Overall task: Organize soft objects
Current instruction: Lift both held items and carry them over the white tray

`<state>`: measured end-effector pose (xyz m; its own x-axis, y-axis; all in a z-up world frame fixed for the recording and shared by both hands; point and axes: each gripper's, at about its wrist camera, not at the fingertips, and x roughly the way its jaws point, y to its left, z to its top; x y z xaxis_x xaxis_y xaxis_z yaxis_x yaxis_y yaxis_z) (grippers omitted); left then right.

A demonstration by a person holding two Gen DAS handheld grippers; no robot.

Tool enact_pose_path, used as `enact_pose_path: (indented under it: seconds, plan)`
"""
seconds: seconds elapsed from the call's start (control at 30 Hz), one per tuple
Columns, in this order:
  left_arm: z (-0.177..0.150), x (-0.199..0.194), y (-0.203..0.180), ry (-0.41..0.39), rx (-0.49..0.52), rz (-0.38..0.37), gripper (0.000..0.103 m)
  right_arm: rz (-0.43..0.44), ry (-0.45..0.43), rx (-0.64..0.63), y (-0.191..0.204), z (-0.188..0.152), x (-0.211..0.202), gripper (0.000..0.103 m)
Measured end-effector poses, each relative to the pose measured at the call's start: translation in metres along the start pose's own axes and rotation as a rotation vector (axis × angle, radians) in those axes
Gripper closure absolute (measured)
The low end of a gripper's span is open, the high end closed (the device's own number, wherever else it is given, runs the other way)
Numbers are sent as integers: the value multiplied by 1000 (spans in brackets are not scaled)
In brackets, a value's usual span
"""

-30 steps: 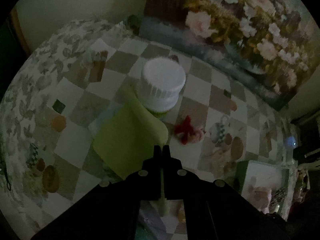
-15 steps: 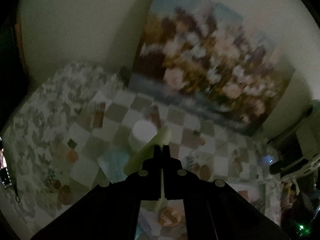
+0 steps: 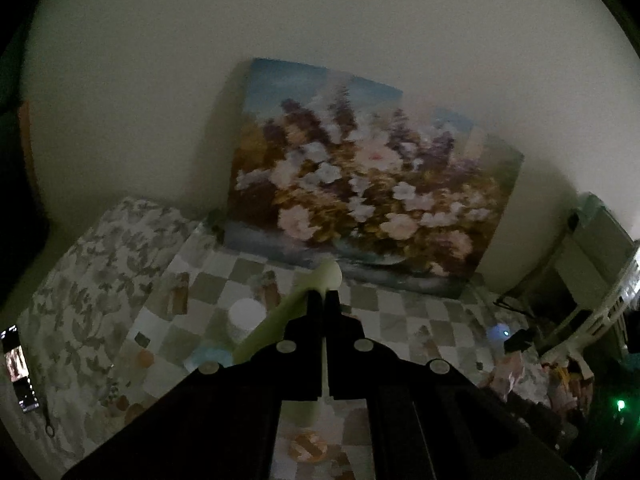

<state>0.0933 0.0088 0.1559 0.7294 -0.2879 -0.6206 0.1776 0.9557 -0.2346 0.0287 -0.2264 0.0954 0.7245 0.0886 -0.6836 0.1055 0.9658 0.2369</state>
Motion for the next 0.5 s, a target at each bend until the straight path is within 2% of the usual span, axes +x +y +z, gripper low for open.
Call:
enact_pose_path:
  seconds: [0.17,0.27,0.5]
  plan:
    - [-3,3,-33,18,63,-41,102,-63,-30,105,-45,2,-13,67]
    - [-8,8,-56,40,102,-74,102,-140,-44,147,-71,1,-20,67]
    - [-31,17,-120,83,243,-146,102,-247,-21,281,-137,-11,-24,67]
